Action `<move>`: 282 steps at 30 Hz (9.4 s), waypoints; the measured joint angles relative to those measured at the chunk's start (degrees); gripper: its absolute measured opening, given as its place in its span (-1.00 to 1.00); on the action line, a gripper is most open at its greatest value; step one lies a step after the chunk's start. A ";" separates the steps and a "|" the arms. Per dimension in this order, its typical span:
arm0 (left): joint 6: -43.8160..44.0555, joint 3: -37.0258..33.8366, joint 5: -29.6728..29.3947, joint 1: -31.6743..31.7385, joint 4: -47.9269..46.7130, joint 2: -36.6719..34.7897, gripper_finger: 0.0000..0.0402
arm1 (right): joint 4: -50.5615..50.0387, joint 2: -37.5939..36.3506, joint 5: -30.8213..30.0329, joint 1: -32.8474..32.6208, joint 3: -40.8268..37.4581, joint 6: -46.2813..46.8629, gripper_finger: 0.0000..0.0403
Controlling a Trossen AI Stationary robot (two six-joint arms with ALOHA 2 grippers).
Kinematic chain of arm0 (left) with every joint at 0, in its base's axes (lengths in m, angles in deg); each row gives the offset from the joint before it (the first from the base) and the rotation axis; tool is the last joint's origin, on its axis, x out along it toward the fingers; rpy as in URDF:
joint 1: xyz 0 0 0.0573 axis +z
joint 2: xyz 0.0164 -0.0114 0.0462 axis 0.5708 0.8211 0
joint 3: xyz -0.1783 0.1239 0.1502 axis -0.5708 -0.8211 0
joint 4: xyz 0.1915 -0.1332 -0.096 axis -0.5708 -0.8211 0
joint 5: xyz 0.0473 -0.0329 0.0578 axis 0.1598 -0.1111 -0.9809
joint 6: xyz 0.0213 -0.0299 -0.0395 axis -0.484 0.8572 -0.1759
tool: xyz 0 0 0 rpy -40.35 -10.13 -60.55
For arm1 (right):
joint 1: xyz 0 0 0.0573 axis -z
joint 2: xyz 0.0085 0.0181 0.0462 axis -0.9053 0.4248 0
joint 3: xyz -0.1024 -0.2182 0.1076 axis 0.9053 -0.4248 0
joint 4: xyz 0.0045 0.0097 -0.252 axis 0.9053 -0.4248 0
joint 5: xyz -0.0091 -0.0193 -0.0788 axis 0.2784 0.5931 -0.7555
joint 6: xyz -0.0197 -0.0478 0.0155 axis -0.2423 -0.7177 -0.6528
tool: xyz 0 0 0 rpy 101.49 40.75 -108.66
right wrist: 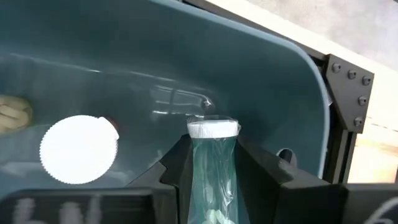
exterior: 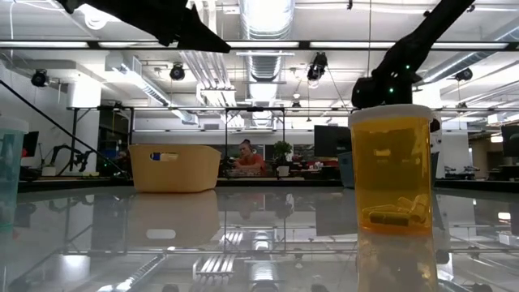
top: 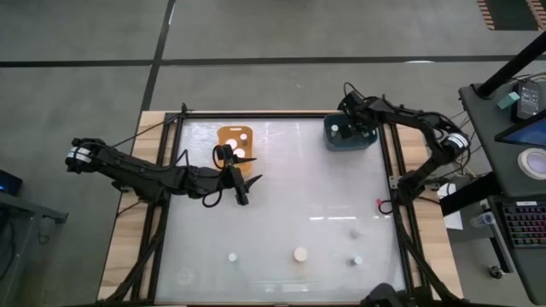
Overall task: Pick and place medicine bottles into bin by pill shape (circle, oval)
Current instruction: Put the blue bottle pill into the yellow bin, then put the blue bottle pill into the blue bin, then put the orange bottle pill into the yellow bin
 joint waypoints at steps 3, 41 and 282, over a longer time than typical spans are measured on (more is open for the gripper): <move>0.08 0.00 0.00 0.02 0.00 0.01 0.19 | 0.05 0.59 -1.49 0.00 0.00 0.50 -0.51; 5.75 0.00 0.09 -0.07 0.17 0.07 0.19 | -2.58 -19.02 3.02 -9.26 -0.70 2.74 -0.13; 25.96 -9.22 22.75 31.93 -22.32 -2.19 0.14 | 71.50 -46.06 2.69 -55.39 -39.26 -25.22 -0.25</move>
